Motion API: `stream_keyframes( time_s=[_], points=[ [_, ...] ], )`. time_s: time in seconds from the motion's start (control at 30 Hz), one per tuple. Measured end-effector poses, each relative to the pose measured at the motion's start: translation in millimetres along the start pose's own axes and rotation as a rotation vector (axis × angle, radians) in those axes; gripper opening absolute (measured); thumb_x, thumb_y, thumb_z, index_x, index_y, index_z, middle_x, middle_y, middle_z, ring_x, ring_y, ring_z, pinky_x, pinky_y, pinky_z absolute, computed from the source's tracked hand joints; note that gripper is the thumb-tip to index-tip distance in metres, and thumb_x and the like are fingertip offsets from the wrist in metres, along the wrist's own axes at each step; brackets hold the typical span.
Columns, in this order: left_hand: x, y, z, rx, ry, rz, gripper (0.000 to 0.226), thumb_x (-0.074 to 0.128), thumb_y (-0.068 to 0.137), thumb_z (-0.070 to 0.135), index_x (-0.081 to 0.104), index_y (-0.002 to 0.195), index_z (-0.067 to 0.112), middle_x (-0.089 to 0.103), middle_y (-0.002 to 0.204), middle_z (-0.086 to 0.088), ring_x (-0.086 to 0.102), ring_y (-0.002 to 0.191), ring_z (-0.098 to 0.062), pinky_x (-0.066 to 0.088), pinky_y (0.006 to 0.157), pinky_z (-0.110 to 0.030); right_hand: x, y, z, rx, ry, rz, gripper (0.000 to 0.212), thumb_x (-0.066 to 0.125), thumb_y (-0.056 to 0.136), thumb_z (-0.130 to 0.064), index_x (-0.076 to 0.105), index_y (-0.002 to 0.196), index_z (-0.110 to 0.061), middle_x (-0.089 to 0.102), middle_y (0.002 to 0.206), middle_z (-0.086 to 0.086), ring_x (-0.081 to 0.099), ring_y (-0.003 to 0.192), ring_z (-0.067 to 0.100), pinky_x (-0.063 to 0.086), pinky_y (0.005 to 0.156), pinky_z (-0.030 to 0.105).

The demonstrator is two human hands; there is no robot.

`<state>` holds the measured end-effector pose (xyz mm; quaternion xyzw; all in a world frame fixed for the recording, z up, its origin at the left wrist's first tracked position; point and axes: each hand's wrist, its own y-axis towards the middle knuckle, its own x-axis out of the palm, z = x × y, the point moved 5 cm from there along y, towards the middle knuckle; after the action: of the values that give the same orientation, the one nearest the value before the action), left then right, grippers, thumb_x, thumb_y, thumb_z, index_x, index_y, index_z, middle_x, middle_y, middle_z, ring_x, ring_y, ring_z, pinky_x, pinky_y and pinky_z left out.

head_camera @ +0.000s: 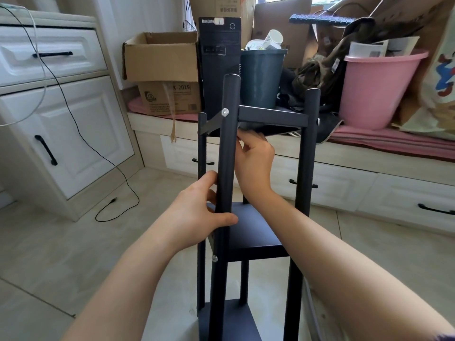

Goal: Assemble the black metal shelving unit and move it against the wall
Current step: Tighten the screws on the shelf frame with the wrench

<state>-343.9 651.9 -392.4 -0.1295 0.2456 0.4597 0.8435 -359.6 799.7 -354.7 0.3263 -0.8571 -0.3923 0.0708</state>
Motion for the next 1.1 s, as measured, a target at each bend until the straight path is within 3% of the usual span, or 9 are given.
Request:
stream_keyframes(
  time_s=[0.17,0.27,0.37,0.47,0.73,0.8,0.9,0.97,1.1],
  points=[
    [-2.0,2.1,-0.4,-0.002,0.021,0.025,0.054,0.084,0.079,0.019,0.049,0.115,0.039,0.066,0.103,0.002,0.073,0.085,-0.021,0.063,0.075,-0.042,-1.8,0.1,3.0,0.105,0.04,-0.125,0.026,0.063,0.095,-0.016,0.07,0.07,-0.017,0.051,0.052,-0.021,0.046,0.059,0.004,0.038,0.064,0.026],
    [-4.0,2.3,0.9,-0.003,0.036,0.043,0.053,0.083,0.08,0.019,0.046,0.105,0.047,0.066,0.102,0.001,0.073,0.086,-0.022,0.062,0.076,-0.044,-8.9,-5.7,6.2,0.178,0.002,-0.283,0.031,0.061,0.097,-0.019,0.072,0.069,-0.016,0.051,0.044,-0.021,0.051,0.049,-0.001,0.037,0.062,0.019],
    [-5.4,0.0,1.7,-0.019,0.025,0.051,0.054,0.083,0.08,0.018,0.048,0.113,0.042,0.067,0.103,-0.001,0.072,0.087,-0.024,0.062,0.077,-0.045,-23.0,-10.8,7.7,0.253,-0.058,-0.43,0.034,0.061,0.097,-0.022,0.073,0.067,-0.015,0.059,0.047,-0.018,0.056,0.051,0.0,0.046,0.07,0.017],
    [-6.3,-3.0,2.5,-0.032,-0.008,0.045,0.053,0.081,0.083,0.014,0.049,0.119,0.035,0.068,0.104,-0.003,0.073,0.087,-0.025,0.063,0.075,-0.046,-47.8,-9.8,1.8,0.229,-0.102,-0.455,0.031,0.064,0.094,-0.02,0.073,0.065,-0.018,0.066,0.055,-0.014,0.058,0.053,-0.002,0.038,0.054,0.007],
    [-7.7,-12.2,1.5,-0.048,-0.11,0.032,0.051,0.072,0.09,0.006,0.049,0.131,0.025,0.068,0.107,-0.009,0.075,0.085,-0.023,0.063,0.076,-0.045,-118.4,-19.8,9.6,0.223,-0.173,-0.337,0.024,0.068,0.089,-0.019,0.074,0.067,-0.01,0.063,0.056,0.005,0.052,0.053,0.014,0.044,0.06,0.03],
    [-8.4,-13.1,0.5,-0.047,-0.12,0.032,0.053,0.071,0.09,0.005,0.048,0.134,0.025,0.068,0.109,-0.008,0.075,0.085,-0.022,0.063,0.077,-0.044,-124.7,-22.4,15.9,0.27,-0.157,-0.337,0.019,0.07,0.088,-0.022,0.078,0.073,-0.012,0.063,0.064,0.0,0.05,0.059,0.009,0.042,0.061,0.023],
    [-6.6,-13.4,-0.4,-0.041,-0.139,0.02,0.054,0.071,0.091,0.004,0.049,0.134,0.026,0.068,0.107,-0.008,0.075,0.084,-0.023,0.063,0.076,-0.042,-126.9,-22.4,24.9,0.371,-0.116,-0.352,0.01,0.073,0.085,-0.029,0.081,0.083,-0.023,0.058,0.098,-0.012,0.055,0.093,-0.001,0.038,0.074,0.009],
    [-5.2,-13.1,-0.4,-0.034,-0.144,0.013,0.051,0.071,0.091,0.004,0.05,0.132,0.025,0.07,0.104,-0.007,0.075,0.085,-0.023,0.063,0.076,-0.041,-123.7,-23.2,28.8,0.427,-0.051,-0.407,0.009,0.073,0.084,-0.03,0.081,0.081,-0.026,0.06,0.104,-0.011,0.056,0.102,0.001,0.046,0.085,0.021],
    [0.7,-10.4,0.3,-0.017,-0.18,-0.02,0.05,0.07,0.092,0.004,0.05,0.13,0.03,0.071,0.1,-0.003,0.075,0.087,-0.023,0.063,0.08,-0.043,-120.6,-28.0,30.9,0.545,0.091,-0.426,0.014,0.073,0.085,-0.025,0.08,0.074,-0.026,0.076,0.089,-0.006,0.067,0.095,0.008,0.054,0.094,0.041]
  ],
)
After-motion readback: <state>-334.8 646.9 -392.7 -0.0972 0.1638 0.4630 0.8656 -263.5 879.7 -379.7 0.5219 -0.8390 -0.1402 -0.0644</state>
